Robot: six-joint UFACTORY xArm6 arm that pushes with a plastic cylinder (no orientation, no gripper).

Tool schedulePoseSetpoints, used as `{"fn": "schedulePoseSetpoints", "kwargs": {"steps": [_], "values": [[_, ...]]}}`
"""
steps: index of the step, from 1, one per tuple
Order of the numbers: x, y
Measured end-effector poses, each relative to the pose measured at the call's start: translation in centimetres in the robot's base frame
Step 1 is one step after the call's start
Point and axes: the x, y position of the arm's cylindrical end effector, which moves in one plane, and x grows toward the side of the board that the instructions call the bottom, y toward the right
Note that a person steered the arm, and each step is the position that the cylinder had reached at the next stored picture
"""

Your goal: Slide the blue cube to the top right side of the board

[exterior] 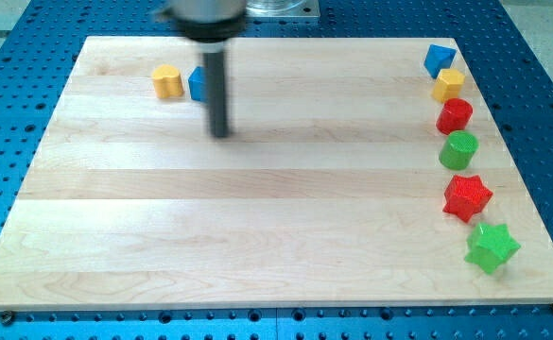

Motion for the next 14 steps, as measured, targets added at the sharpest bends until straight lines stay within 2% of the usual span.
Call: {"fn": "schedulePoseSetpoints", "kwargs": {"steps": [1, 2, 3, 4, 5, 6, 8, 9, 10, 11, 12, 13, 14], "values": [[-3.3, 0.9], [-6.9, 5.9], [-5.0, 1.1], [-7.9, 0.5], [-10.1, 2.6], [-10.6, -0.5], [-11.7, 12.5], [-11.7, 8.4], [-12.6, 6.8], [-12.7, 16.4], [-12.8, 15.5], [-14.2, 10.7], [-15.5, 15.2]]}}
